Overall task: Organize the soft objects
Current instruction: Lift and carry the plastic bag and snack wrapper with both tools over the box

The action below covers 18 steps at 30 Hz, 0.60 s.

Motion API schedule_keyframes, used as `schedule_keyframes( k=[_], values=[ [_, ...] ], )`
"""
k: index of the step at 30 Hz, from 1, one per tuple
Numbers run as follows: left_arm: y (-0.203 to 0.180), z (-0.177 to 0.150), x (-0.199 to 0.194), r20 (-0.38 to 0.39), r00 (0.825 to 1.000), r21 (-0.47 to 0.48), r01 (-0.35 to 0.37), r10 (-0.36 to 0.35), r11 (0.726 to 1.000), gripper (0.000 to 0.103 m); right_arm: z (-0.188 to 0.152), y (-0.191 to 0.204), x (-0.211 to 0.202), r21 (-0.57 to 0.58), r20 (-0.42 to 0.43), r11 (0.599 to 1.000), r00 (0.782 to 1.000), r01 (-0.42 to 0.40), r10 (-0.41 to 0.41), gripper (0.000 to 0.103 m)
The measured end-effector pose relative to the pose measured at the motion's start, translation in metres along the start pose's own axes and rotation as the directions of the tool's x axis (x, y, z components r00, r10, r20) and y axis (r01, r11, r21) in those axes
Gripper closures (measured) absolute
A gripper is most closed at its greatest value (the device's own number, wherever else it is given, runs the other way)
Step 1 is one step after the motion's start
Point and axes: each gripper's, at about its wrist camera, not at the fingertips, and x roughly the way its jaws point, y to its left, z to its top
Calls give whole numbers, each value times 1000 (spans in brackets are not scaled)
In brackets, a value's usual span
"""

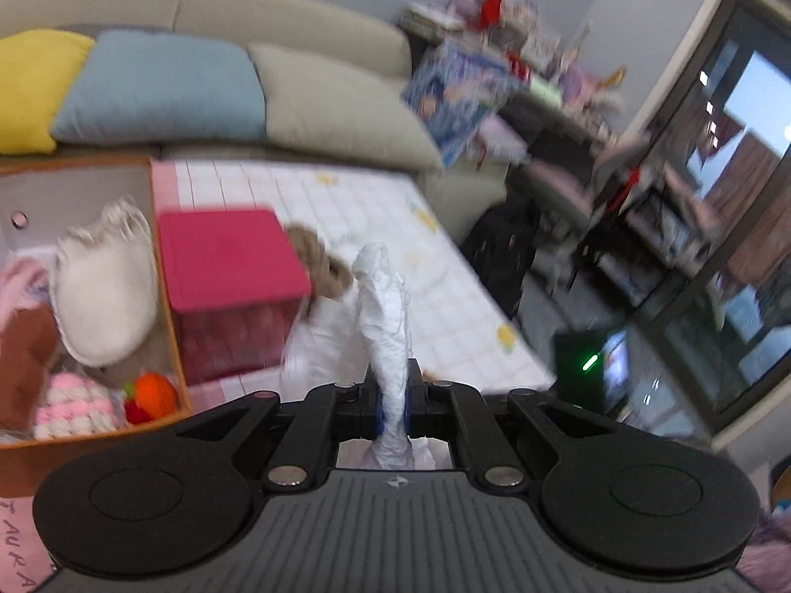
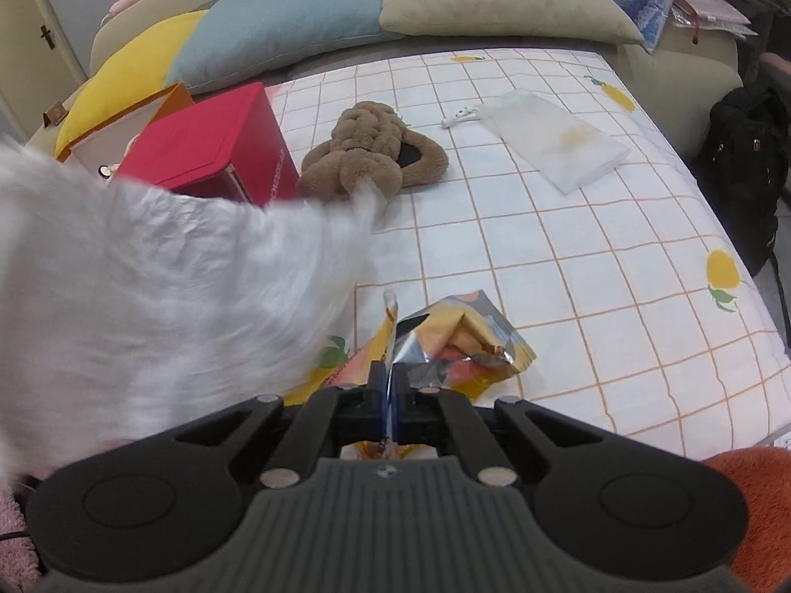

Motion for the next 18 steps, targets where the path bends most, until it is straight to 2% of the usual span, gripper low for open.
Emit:
schedule_keyframes(
  k=[2, 5, 8, 11, 15, 17, 18],
  values=[
    [2, 9, -11, 36, 999, -9, 4, -4, 1000, 96, 0, 2, 1, -8, -7, 1000, 1000, 4, -4, 103],
    [6, 14, -5, 36, 999, -12, 14, -14, 1000, 96, 0, 5, 3, -25, -16, 1000, 1000, 6, -6, 103],
    [11, 8, 27, -30, 1000, -17, 4, -5, 1000, 96, 0, 5, 6, -23, -30, 1000, 999, 14, -15, 103],
    [13, -4, 65, -114, 993, 44, -37, 42, 998, 96, 0, 2, 6, -6, -33, 1000, 999, 11, -12, 103],
    [20, -30, 114, -276, 953, 105, -99, 125, 990, 96, -1, -1, 7, 10, -48, 1000, 999, 11, -10, 103],
    [23, -42, 129, -323, 935, 135, -105, 144, 985, 95, -2, 0, 10, 8, -61, 1000, 998, 17, -16, 103],
    [24, -47, 134, -340, 928, 146, -111, 155, 983, 91, -2, 0, 10, 7, -63, 1000, 998, 18, -18, 102]
  ],
)
